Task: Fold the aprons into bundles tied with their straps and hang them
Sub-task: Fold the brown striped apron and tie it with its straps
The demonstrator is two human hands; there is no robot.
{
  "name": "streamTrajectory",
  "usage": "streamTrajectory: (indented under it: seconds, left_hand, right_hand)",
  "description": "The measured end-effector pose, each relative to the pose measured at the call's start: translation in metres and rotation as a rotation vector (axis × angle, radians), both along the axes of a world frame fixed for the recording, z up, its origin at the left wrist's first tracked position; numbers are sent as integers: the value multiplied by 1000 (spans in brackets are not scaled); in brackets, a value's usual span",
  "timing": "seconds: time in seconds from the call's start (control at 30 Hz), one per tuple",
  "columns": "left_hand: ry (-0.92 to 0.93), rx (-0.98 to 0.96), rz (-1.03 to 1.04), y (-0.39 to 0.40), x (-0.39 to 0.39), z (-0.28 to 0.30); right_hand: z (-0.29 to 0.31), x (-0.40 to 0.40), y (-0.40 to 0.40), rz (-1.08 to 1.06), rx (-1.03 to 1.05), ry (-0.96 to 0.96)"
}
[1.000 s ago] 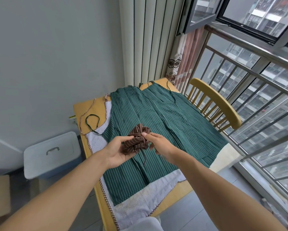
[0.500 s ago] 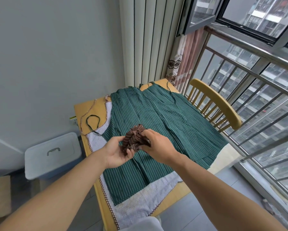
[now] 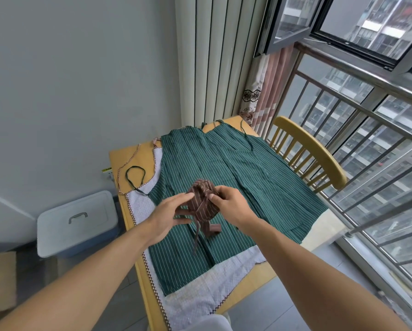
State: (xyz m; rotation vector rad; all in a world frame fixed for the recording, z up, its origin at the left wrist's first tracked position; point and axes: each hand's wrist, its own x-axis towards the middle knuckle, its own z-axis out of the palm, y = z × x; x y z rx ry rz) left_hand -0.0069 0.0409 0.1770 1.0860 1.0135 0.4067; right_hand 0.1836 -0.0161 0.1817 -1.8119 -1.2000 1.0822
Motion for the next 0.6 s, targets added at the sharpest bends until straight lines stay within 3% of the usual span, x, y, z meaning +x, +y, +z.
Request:
streamTrajectory:
  seconds: [0.13,0.2,0.3,0.47,0.6]
  left_hand:
    - [5,55,-33,-2,2,-3]
    - [16,54,38,-5,7,-10]
    - [122,117,145,-7,13,-16]
    - [73,-174,322,1,20,-21]
    - [81,-193,450,4,28,-21]
  right_hand:
    - [8,-3,-5,65,-74,246]
    - [7,-7,-7,136,-79,226]
    - [6,-10,-6,188,-44,-76]
    - [6,-17,-15,175,134,-562]
    - [-1,-29,-18,213,164,-592]
